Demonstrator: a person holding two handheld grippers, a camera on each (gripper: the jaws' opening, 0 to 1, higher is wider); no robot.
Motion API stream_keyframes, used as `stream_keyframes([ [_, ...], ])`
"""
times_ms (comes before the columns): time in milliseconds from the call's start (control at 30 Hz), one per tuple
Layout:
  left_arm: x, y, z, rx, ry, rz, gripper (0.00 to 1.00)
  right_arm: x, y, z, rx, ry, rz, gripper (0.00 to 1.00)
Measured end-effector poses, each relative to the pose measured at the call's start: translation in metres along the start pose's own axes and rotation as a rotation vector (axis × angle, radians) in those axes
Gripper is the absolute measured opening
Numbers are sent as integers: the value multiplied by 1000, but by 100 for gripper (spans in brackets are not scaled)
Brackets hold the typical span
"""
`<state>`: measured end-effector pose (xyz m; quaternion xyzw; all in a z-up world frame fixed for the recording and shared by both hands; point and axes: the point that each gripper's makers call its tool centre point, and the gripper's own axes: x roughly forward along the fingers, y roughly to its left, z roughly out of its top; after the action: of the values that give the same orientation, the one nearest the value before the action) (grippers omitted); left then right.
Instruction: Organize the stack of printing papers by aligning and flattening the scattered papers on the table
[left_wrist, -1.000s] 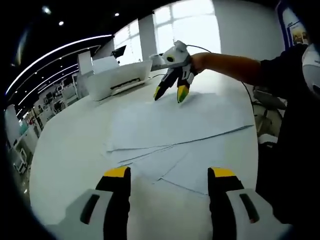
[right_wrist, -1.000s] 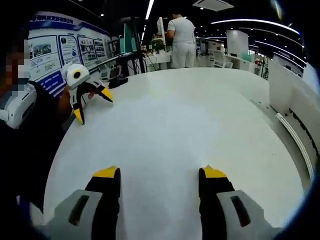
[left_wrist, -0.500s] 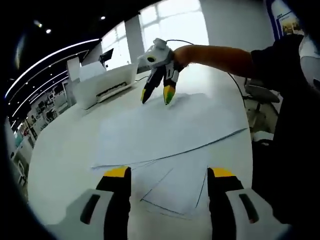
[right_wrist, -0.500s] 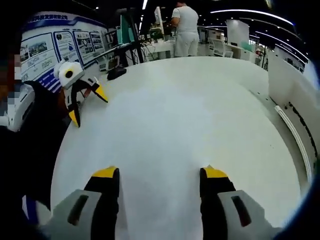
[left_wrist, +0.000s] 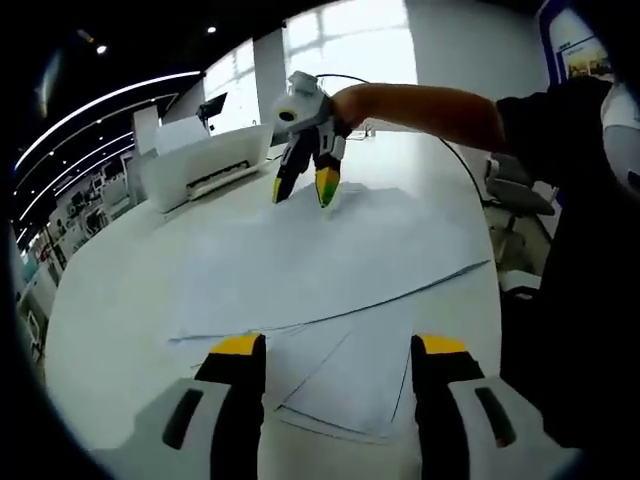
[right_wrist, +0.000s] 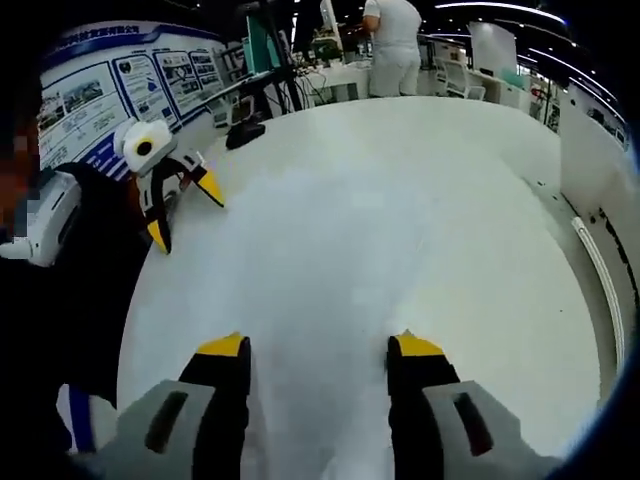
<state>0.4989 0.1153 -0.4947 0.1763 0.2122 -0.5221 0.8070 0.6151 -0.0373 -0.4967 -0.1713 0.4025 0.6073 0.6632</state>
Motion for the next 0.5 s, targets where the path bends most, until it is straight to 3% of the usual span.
stream_keyframes([
  [67,0,0,0,-2,-2,-1,63,-1,7,1,21,-2,49,41],
  [233,0,0,0,0,-3,-2,63,1,16,10,82,-62,153,40],
  [333,0,0,0,-1,-5,-3,63,-3,25,15,129,-117,263,38],
  [500,0,1,0,-3,-4,-3,63,-3,32,12,190,-155,337,32],
])
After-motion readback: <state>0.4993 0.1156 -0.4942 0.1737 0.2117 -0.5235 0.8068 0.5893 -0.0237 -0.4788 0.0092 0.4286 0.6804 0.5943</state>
